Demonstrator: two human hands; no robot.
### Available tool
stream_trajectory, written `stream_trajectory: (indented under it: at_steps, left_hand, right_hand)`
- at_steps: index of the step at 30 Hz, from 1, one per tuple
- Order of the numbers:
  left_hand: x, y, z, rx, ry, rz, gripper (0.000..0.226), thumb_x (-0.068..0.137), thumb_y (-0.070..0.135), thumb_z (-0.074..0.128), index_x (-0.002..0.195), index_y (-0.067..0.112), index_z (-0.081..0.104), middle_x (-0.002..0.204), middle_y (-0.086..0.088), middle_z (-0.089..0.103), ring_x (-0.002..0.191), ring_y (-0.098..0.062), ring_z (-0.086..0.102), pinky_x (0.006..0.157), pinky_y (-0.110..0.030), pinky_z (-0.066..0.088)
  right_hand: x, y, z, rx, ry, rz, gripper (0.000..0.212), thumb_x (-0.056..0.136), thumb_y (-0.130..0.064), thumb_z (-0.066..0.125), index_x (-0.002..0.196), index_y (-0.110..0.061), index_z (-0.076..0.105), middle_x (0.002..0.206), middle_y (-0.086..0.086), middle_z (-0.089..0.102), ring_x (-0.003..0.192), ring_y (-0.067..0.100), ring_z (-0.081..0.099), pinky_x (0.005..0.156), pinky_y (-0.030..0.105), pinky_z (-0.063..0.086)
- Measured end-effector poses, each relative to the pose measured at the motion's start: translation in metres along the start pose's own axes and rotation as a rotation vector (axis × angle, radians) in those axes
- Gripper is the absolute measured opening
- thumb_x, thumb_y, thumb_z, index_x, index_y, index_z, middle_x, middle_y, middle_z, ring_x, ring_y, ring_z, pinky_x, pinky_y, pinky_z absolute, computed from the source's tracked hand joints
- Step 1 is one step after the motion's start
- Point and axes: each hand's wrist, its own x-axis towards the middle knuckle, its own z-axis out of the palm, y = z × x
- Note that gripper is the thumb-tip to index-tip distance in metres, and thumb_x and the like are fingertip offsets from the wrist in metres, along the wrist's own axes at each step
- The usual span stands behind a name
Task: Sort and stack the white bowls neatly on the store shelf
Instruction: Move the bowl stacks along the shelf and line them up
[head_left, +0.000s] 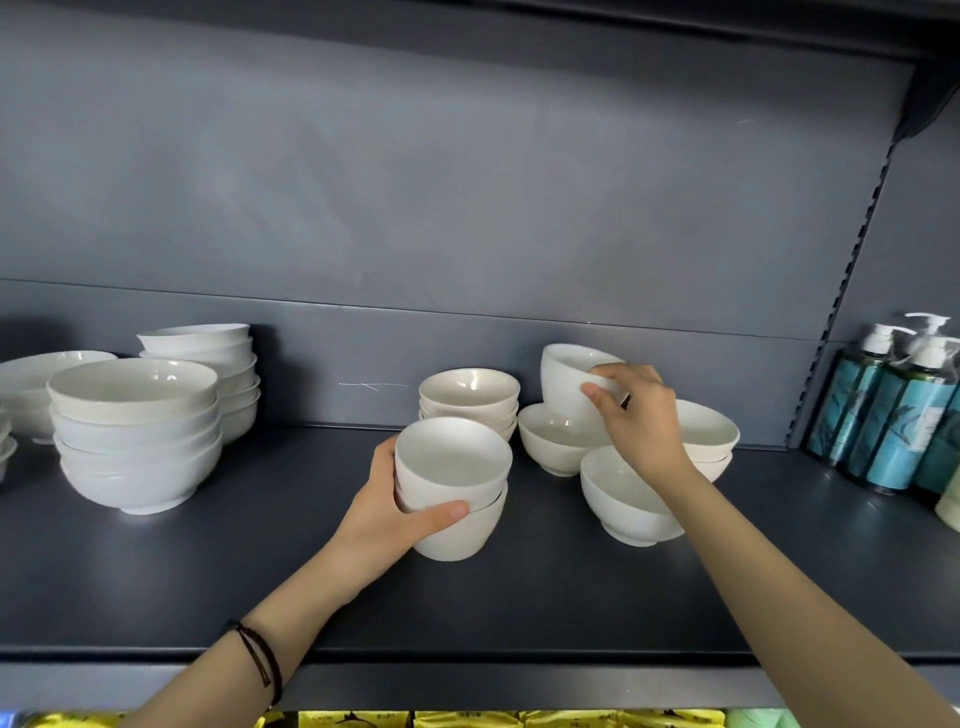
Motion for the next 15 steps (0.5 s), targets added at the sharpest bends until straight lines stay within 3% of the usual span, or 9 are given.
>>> stream_trajectory:
  at_steps: [4,10,15]
  left_hand:
    - [0.000,0.000,0.000,-0.015,-0.011,0.003,0.094,0.052,0.042,0.084,0.130,0.038,0.032,0.120,0.023,0.053,0.099,0.019,0.053,0.072,-0.004,0.047]
    - [-0.001,0.001,0.000,-0.031,-0.010,0.026,0.092,0.052,0.040,0.084,0.130,0.035,0.035,0.121,0.022,0.053,0.098,0.019,0.053,0.073,-0.003,0.046]
    - [-0.001,0.000,-0.001,-0.038,-0.009,0.036,0.087,0.058,0.033,0.083,0.131,0.035,0.036,0.121,0.021,0.054,0.099,0.019,0.054,0.073,-0.002,0.046]
  right_hand:
    - [-0.003,-0.023,-0.007,0.105,0.093,-0.047,0.017,0.088,-0.013,0.069,0.103,-0.006,0.071,0.090,-0.028,0.051,0.092,0.021,0.053,0.070,0.003,0.035]
    - [-0.011,-0.060,-0.012,0.273,0.018,-0.144,0.009,0.087,-0.014,0.070,0.096,-0.015,0.072,0.090,-0.023,0.059,0.096,0.011,0.053,0.071,0.006,0.038]
    - [-0.034,-0.080,-0.001,0.434,-0.138,-0.177,0.011,0.081,-0.022,0.068,0.089,-0.029,0.070,0.088,-0.026,0.064,0.098,0.003,0.055,0.085,0.015,0.042]
